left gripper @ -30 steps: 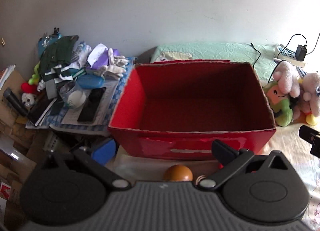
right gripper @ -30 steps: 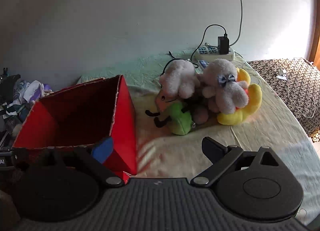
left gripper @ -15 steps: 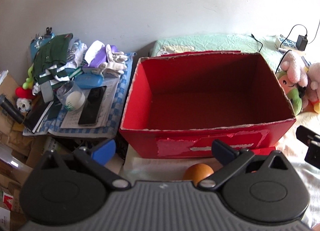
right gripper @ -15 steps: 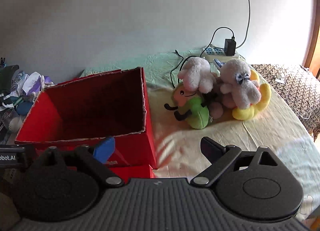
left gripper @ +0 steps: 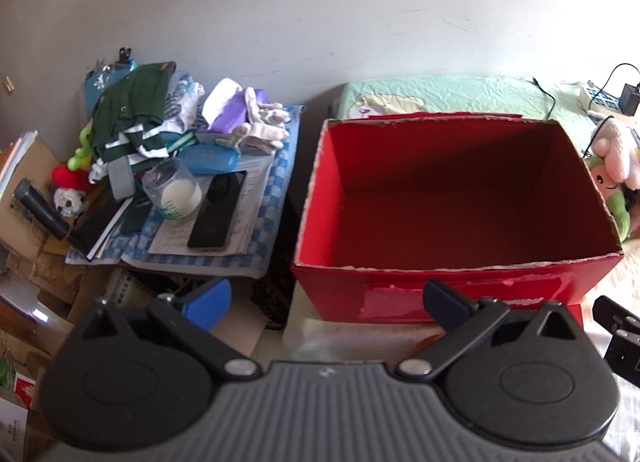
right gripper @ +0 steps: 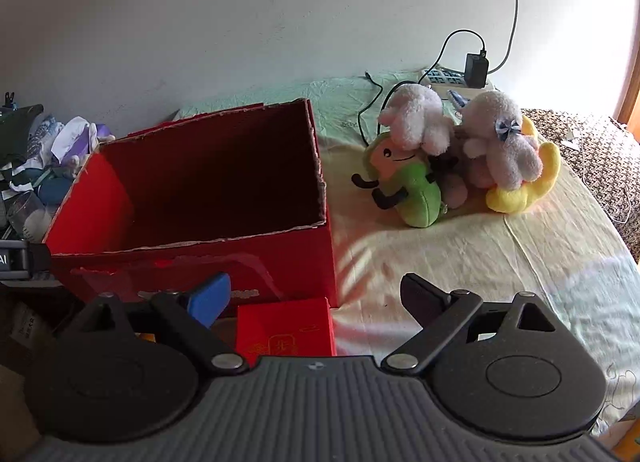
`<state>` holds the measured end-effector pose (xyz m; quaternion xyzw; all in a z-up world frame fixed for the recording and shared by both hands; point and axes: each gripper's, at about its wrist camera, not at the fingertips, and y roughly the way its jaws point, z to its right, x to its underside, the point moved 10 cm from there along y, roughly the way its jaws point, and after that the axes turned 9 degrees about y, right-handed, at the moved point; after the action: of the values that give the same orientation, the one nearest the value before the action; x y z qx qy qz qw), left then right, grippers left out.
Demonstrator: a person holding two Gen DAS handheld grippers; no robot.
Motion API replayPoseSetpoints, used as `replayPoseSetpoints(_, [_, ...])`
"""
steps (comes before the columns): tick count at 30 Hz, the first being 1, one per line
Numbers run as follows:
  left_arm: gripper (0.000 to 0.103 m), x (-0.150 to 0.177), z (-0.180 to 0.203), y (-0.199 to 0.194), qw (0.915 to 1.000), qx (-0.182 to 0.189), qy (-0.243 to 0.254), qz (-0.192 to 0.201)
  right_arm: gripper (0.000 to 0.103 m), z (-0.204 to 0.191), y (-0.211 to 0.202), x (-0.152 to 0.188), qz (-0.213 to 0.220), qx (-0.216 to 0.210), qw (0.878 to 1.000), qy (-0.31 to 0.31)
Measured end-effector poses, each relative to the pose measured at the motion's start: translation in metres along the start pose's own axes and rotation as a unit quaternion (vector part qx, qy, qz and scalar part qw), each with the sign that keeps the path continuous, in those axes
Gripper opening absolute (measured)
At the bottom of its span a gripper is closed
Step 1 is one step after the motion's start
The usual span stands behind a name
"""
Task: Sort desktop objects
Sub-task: 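Move the right tool toward the red printed gift box beside the red box, then lower the right tool over the red gift box and close its fingers on it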
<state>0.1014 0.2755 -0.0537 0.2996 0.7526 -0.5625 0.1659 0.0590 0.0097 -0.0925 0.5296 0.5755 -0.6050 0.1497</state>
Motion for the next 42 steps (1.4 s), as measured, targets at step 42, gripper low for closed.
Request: replayPoseSetpoints(42, [0.102, 0.033, -0.011, 0.025, 0.998, -0.011, -0.038, -0.05, 0.088, -0.011, 0.008, 0.042, -0.146, -0.085, 0.985, -0.045])
